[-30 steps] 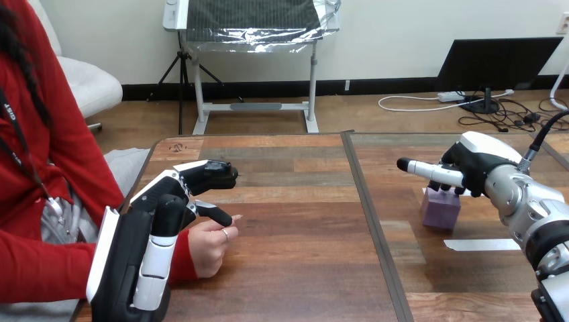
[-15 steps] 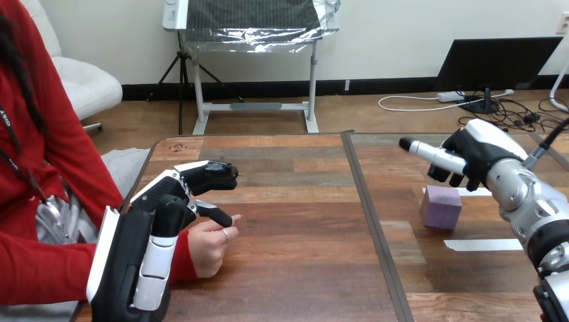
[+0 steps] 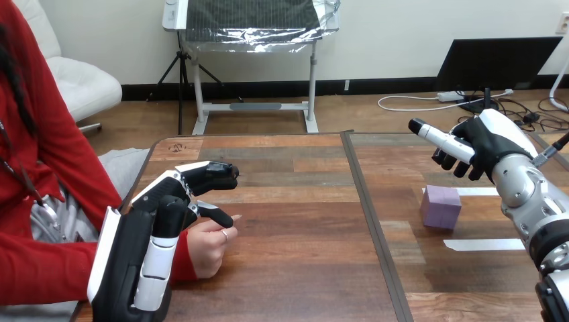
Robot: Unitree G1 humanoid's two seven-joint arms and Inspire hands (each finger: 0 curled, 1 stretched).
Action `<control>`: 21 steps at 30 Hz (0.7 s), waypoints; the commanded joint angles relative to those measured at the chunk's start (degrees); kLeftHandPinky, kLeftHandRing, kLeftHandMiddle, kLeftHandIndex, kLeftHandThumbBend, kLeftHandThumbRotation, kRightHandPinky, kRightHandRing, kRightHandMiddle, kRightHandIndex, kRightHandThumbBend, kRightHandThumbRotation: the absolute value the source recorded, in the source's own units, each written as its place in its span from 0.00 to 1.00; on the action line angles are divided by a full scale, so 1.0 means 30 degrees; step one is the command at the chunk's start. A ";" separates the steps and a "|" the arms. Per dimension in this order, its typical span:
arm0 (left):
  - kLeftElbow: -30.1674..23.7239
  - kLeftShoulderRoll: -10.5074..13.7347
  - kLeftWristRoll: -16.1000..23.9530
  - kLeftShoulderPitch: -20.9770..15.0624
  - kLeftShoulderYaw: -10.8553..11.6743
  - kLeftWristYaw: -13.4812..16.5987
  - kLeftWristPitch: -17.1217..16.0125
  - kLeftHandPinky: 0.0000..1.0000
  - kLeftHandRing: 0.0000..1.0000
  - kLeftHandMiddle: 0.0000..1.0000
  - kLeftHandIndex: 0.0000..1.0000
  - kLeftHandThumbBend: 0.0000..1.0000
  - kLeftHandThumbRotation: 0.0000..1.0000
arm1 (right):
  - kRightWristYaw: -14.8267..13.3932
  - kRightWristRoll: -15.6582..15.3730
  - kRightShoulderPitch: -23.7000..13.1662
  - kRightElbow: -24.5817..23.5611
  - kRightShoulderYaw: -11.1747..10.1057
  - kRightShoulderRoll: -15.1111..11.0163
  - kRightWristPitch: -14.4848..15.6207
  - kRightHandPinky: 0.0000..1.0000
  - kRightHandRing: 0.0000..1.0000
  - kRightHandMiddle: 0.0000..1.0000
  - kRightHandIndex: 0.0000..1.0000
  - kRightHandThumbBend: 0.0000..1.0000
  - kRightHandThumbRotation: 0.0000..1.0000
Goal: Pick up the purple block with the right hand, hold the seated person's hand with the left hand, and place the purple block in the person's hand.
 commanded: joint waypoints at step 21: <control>-0.0184 -0.0529 -0.0086 -0.0690 -0.0019 0.0135 -0.0144 0.49 0.72 0.71 0.65 0.62 1.00 | 0.1421 -0.0293 -0.1587 -0.0577 0.0038 -0.0303 -0.0279 0.58 0.63 0.65 0.65 0.75 1.00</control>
